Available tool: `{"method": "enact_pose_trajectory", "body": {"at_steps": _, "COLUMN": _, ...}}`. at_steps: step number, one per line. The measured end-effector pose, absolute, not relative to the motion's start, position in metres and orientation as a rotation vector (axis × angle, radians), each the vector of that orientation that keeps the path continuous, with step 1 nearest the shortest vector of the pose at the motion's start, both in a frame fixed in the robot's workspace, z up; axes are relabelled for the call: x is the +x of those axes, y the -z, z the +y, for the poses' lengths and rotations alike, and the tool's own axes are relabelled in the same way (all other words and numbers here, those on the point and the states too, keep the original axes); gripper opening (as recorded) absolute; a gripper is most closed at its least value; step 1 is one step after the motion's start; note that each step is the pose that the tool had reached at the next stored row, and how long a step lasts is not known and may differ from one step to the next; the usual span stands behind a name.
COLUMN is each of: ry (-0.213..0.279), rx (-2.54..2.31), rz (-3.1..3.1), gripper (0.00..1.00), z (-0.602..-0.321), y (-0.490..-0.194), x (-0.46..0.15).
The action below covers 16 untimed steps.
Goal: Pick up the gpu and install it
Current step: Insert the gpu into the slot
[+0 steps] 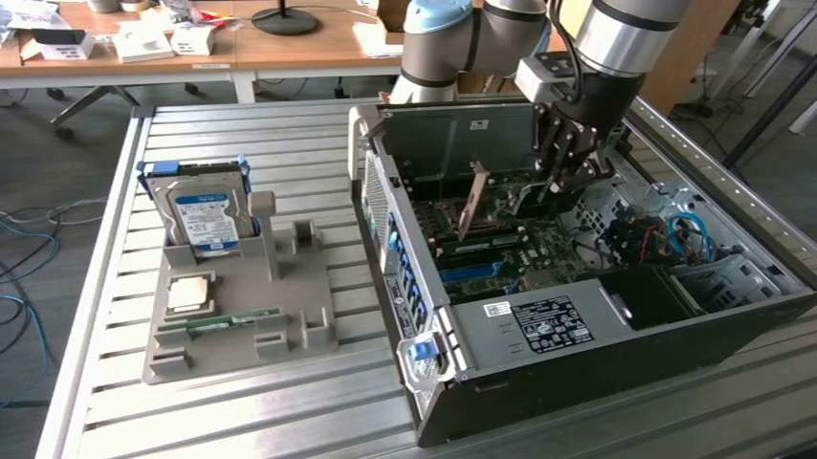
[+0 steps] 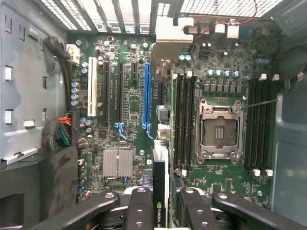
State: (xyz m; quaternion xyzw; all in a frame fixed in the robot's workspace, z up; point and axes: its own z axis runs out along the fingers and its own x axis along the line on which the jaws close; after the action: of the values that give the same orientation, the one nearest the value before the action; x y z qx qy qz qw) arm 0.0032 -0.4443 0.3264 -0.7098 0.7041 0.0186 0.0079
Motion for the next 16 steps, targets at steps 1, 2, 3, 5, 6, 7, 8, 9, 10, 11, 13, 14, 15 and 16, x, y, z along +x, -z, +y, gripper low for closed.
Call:
{"method": "enact_pose_trajectory", "body": {"at_steps": 1, "ry": -0.058, "rx": -2.219, "rz": 2.201, "gripper": 0.27, "z": -0.444, "y": -0.326, "x": 0.003}}
{"method": "enact_pose_trajectory", "body": {"at_steps": 2, "ry": -0.058, "rx": -2.219, "rz": 2.201, "gripper": 0.27, "z": -0.444, "y": -0.325, "x": 0.003}}
{"method": "enact_pose_trajectory", "body": {"at_steps": 3, "ry": -0.058, "rx": -2.219, "rz": 2.201, "gripper": 0.27, "z": -0.444, "y": -0.324, "x": 0.003}}
{"method": "enact_pose_trajectory", "body": {"at_steps": 5, "ry": -0.058, "rx": -2.219, "rz": 2.201, "gripper": 0.27, "z": -0.444, "y": -0.322, "x": 0.003}}
{"method": "enact_pose_trajectory", "body": {"at_steps": 6, "ry": -0.058, "rx": -2.219, "rz": 2.201, "gripper": 0.27, "z": -0.444, "y": -0.321, "x": 0.003}}
{"method": "enact_pose_trajectory", "body": {"at_steps": 7, "ry": -0.058, "rx": -2.219, "rz": 2.201, "gripper": 0.27, "z": -0.444, "y": -0.32, "x": 0.003}}
{"method": "enact_pose_trajectory", "body": {"at_steps": 8, "ry": -0.058, "rx": -2.219, "rz": 2.201, "gripper": 0.27, "z": -0.444, "y": -0.319, "x": 0.003}}
{"method": "enact_pose_trajectory", "body": {"at_steps": 9, "ry": -0.058, "rx": -2.219, "rz": 2.201, "gripper": 0.27, "z": -0.444, "y": -0.318, "x": 0.003}}
{"method": "enact_pose_trajectory", "body": {"at_steps": 10, "ry": -0.058, "rx": -2.219, "rz": 2.201, "gripper": 0.27, "z": -0.444, "y": -0.317, "x": 0.003}}
{"method": "enact_pose_trajectory", "body": {"at_steps": 11, "ry": -0.058, "rx": -2.219, "rz": 2.201, "gripper": 0.27, "z": -0.444, "y": -0.316, "x": 0.003}}
{"method": "enact_pose_trajectory", "body": {"at_steps": 13, "ry": -0.058, "rx": -2.219, "rz": 2.201, "gripper": 0.27, "z": -0.444, "y": -0.315, "x": 0.003}}
{"method": "enact_pose_trajectory", "body": {"at_steps": 14, "ry": -0.058, "rx": -2.219, "rz": 2.201, "gripper": 0.27, "z": -0.444, "y": -0.315, "x": 0.003}}
{"method": "enact_pose_trajectory", "body": {"at_steps": 15, "ry": -0.057, "rx": -2.219, "rz": 2.202, "gripper": 0.27, "z": -0.444, "y": -0.315, "x": 0.003}}
{"method": "enact_pose_trajectory", "body": {"at_steps": 16, "ry": -0.058, "rx": -2.219, "rz": 2.201, "gripper": 0.27, "z": -0.444, "y": -0.315, "x": 0.003}}
